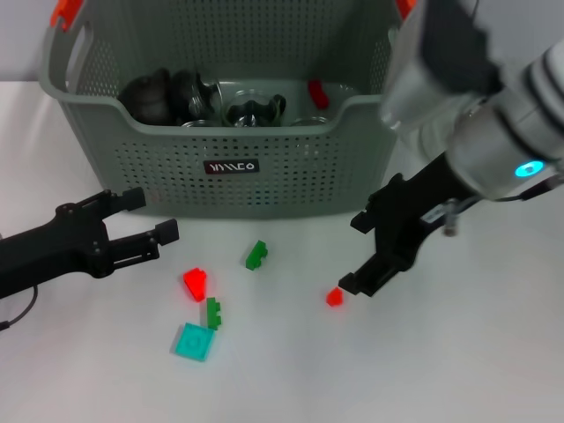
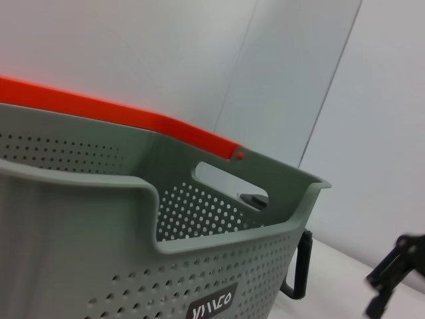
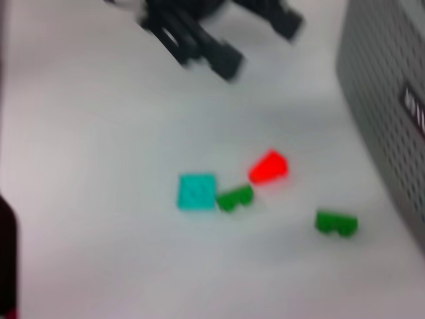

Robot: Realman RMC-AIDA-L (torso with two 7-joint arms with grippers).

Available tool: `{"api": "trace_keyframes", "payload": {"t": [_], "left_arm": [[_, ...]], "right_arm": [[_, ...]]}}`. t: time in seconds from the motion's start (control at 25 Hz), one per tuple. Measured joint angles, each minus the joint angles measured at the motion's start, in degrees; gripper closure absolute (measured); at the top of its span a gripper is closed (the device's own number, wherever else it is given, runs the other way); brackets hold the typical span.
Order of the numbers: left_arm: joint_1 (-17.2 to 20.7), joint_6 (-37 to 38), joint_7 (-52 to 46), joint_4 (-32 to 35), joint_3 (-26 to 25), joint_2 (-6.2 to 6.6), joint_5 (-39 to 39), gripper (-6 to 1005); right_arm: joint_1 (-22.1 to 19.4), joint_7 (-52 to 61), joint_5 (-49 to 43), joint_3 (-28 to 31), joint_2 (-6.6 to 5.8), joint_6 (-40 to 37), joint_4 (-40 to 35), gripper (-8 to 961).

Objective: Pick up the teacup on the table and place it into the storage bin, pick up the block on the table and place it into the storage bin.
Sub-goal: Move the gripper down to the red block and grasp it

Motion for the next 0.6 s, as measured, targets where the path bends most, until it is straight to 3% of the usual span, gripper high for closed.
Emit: {"api": "trace_keyframes", "payload": {"t": [0.4,0.6], "left_arm": [[-0.1,-0.4,0.5,-0.7,0.0,0.06,0.0,122],[-0.1,-0.4,0.7,-0.7,0.1,0.05,0.0,122]], "right_arm": [[3.9,8.6,-0.4,-16.7,0.53,21.6,15.7,53],[4.1,11.8,1.4,-21.4,0.58,25.9,18.5,63]]}}
